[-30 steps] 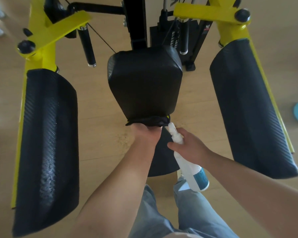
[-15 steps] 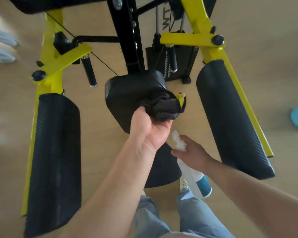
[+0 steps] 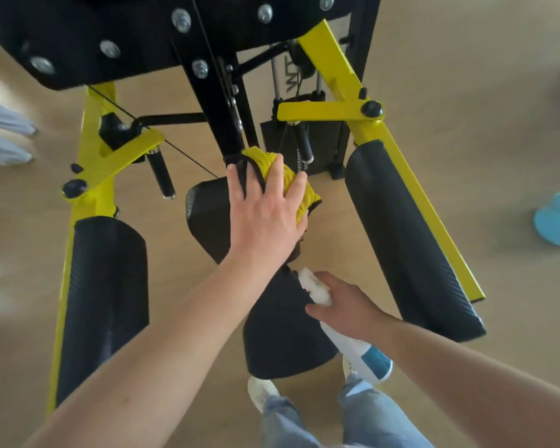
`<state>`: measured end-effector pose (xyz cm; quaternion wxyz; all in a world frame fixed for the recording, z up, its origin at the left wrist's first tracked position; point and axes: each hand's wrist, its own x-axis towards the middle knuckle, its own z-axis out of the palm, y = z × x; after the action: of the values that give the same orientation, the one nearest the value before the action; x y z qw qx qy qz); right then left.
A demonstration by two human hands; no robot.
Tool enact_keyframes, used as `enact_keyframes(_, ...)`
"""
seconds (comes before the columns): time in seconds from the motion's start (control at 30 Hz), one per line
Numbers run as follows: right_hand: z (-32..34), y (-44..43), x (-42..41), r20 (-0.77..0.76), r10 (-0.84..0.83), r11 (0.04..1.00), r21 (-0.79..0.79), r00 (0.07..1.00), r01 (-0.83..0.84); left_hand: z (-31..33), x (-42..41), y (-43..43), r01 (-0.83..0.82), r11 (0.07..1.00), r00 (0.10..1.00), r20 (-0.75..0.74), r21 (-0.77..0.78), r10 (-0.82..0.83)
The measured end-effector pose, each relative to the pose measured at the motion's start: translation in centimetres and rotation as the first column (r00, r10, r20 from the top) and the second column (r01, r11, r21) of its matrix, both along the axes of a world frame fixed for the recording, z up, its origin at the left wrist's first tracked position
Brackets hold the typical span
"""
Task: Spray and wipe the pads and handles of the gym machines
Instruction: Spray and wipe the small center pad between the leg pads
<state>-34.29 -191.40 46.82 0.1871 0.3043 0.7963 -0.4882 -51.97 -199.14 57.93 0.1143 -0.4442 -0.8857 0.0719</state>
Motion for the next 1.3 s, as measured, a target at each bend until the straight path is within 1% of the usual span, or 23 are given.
enact_keyframes(0.07, -0.2, -0.1, 0.3, 0.011, -0.006, 1.0, -0.006, 1.0, 0.006, -0.4, -0.2, -0.2, 0.087, 0.996, 0.995, -0.038, -0.024, -0.088)
enact_keyframes(0.13, -0.3, -0.4, 0.6, 0.023, 0.004, 1.0, -0.013, 1.0, -0.004, -0.5, -0.5, -0.8, 0.09, 0.996, 0.994, -0.059, -0.013, -0.091)
enact_keyframes(0.2, -0.3, -0.6, 0.7, 0.032, 0.025, 1.0, -0.016, 0.999, -0.025, -0.2, -0.6, -1.8, 0.011, 0.999, 0.998, -0.062, 0.044, -0.008)
enact_keyframes(0.27, -0.2, -0.9, 0.6, 0.029, 0.036, 0.999, -0.017, 0.999, -0.035, 0.0, -0.7, -3.7, -0.12, 0.988, 0.992, -0.022, 0.094, 0.123)
enact_keyframes(0.37, 0.2, -1.2, 0.5, 0.006, 0.051, 0.999, -0.021, 0.999, -0.051, 0.2, -1.2, -7.0, -0.323, 0.936, 0.946, 0.028, 0.137, 0.322)
enact_keyframes(0.43, 0.7, -1.1, 0.6, -0.018, 0.038, 0.999, -0.036, 0.999, -0.039, 0.1, -1.4, -7.5, -0.378, 0.917, 0.926, 0.05, 0.131, 0.374)
enact_keyframes(0.5, 1.3, -1.1, 0.8, -0.033, 0.022, 0.999, -0.039, 0.999, -0.023, 0.1, -1.3, -6.2, -0.364, 0.922, 0.93, 0.114, 0.135, 0.35)
enact_keyframes(0.57, 1.9, -1.0, 0.8, -0.043, -0.001, 1.0, -0.022, 0.999, 0.0, 0.1, -1.2, -4.5, -0.307, 0.94, 0.948, 0.13, 0.147, 0.289)
enact_keyframes(0.63, 2.4, -0.9, 0.8, -0.039, -0.026, 1.0, 0.006, 0.999, 0.026, 0.4, -1.2, -2.6, -0.215, 0.968, 0.975, 0.079, 0.13, 0.206)
enact_keyframes(0.7, 2.9, -0.8, 0.6, -0.021, -0.049, 0.998, 0.037, 0.999, 0.05, 0.7, -0.9, -1.0, -0.092, 0.993, 0.996, 0.02, 0.07, 0.09)
enact_keyframes(0.77, 3.3, -0.8, 0.5, -0.016, -0.073, 0.996, 0.054, 0.997, 0.074, 0.6, -0.2, 0.2, 0.106, 0.992, 0.994, -0.03, -0.062, -0.108)
enact_keyframes(0.8, 3.4, -0.9, 0.4, -0.022, -0.087, 0.995, 0.056, 0.996, 0.088, 0.4, 0.3, 0.5, 0.219, 0.967, 0.974, -0.03, -0.132, -0.225)
enact_keyframes(0.83, 3.6, -0.9, 0.4, -0.032, -0.096, 0.994, 0.058, 0.995, 0.097, 0.0, 0.7, 0.5, 0.312, 0.935, 0.948, -0.012, -0.171, -0.319)
enact_keyframes(0.87, 3.8, -0.9, 0.3, -0.042, -0.095, 0.993, 0.062, 0.995, 0.097, -0.2, 1.0, 0.4, 0.367, 0.915, 0.928, 0.004, -0.168, -0.372)
enact_keyframes(0.9, 3.9, -0.9, 0.3, -0.053, -0.087, 0.994, 0.065, 0.995, 0.09, -0.4, 1.3, -0.1, 0.39, 0.914, 0.92, 0.014, -0.115, -0.391)
enact_keyframes(0.93, 4.2, -0.9, 0.3, -0.062, -0.076, 0.995, 0.066, 0.995, 0.08, -0.6, 1.6, -0.7, 0.392, 0.92, 0.92, 0.022, -0.026, -0.391)
enact_keyframes(1.03, 4.9, -0.9, 0.3, -0.101, -0.046, 0.996, 0.069, 0.994, 0.053, -1.0, 2.0, -3.4, 0.315, 0.914, 0.942, 0.029, 0.255, -0.333)
enact_keyframes(1.13, 5.5, -1.0, -0.2, -0.154, -0.078, 0.996, 0.039, 0.985, 0.085, -1.5, 2.2, -7.3, 0.139, 0.883, 0.963, 0.145, 0.449, -0.226)
enact_keyframes(1.2, 6.0, -1.6, -1.3, -0.173, -0.081, 0.996, 0.008, 0.982, 0.083, -1.2, 2.5, -10.1, -0.044, 0.859, 0.948, 0.293, 0.51, -0.125)
enact_keyframes(1.23, 6.1, -2.1, -2.0, -0.17, -0.05, 0.999, 0.006, 0.984, 0.052, -1.1, 2.6, -11.4, -0.145, 0.849, 0.932, 0.359, 0.507, -0.055)
enact_keyframes(1.3, 6.4, -3.5, -3.5, -0.157, 0.057, 0.998, 0.02, 0.986, -0.055, -0.7, 2.8, -13.8, -0.296, 0.817, 0.901, 0.428, 0.494, 0.068)
